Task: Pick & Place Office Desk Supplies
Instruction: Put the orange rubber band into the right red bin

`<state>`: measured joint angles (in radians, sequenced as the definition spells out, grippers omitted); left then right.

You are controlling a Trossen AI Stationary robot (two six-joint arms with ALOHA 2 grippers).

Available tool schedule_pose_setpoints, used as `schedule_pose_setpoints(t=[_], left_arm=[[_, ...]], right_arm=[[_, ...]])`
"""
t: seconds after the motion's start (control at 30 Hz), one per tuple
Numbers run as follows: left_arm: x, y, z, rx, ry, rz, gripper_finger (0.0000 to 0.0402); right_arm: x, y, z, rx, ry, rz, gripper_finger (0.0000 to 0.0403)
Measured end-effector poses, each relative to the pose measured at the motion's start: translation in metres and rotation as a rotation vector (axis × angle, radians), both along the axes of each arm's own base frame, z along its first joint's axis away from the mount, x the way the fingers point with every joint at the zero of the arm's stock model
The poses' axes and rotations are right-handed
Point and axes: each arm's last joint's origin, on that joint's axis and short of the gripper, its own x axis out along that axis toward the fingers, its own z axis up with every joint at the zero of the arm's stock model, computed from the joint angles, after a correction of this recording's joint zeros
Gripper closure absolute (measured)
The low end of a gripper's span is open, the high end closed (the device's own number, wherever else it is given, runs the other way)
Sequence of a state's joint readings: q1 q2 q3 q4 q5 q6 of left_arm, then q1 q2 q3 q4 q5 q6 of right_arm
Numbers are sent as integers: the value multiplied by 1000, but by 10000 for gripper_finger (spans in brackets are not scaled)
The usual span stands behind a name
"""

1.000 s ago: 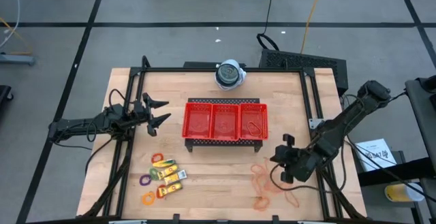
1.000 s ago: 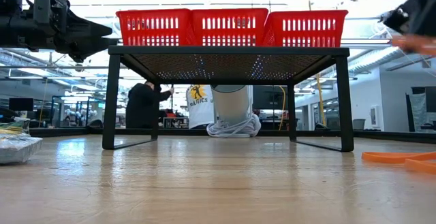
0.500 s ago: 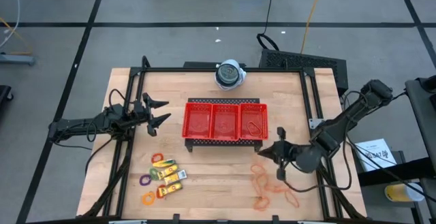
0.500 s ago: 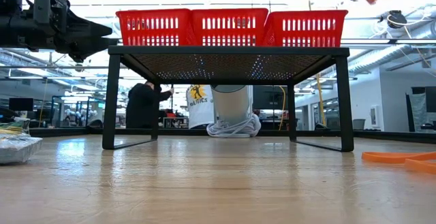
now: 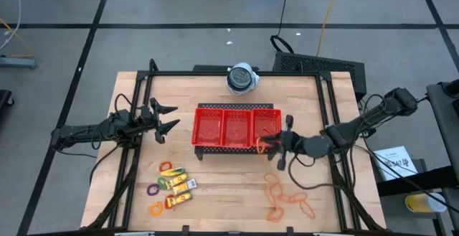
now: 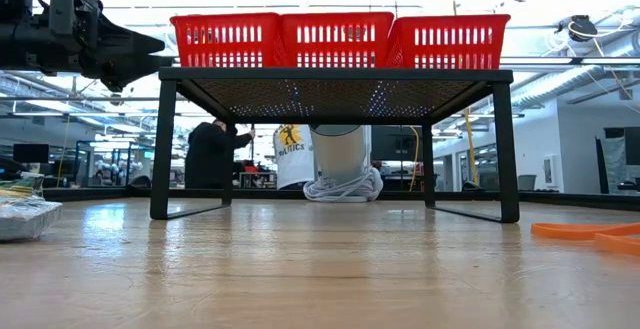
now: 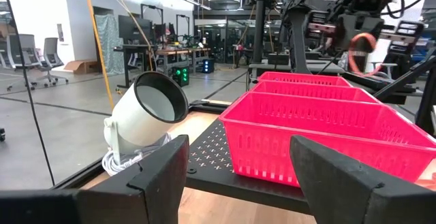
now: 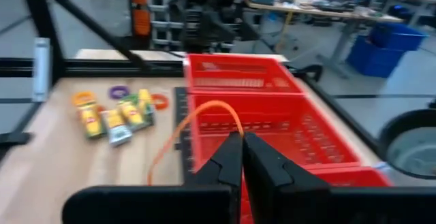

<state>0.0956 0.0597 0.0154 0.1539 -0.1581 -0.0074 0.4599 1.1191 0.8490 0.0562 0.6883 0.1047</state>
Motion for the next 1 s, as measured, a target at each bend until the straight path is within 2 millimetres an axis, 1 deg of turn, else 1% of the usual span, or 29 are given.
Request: schedule_pose_setpoints(t=[0.23,0.5,0.8,1.0], left_arm=[[0,0,0,0,0,0,135],[0,0,0,0,0,0,135],[0,0,0,0,0,0,135],[0,0,0,0,0,0,135]], right_arm=[[8,-24,0,-33,11,-93,403],[10,-41,0,-88,38,-148,403],[-2,-48,7,-82,35,-212,403],[-3,-48,4,-92,66,-212,403]])
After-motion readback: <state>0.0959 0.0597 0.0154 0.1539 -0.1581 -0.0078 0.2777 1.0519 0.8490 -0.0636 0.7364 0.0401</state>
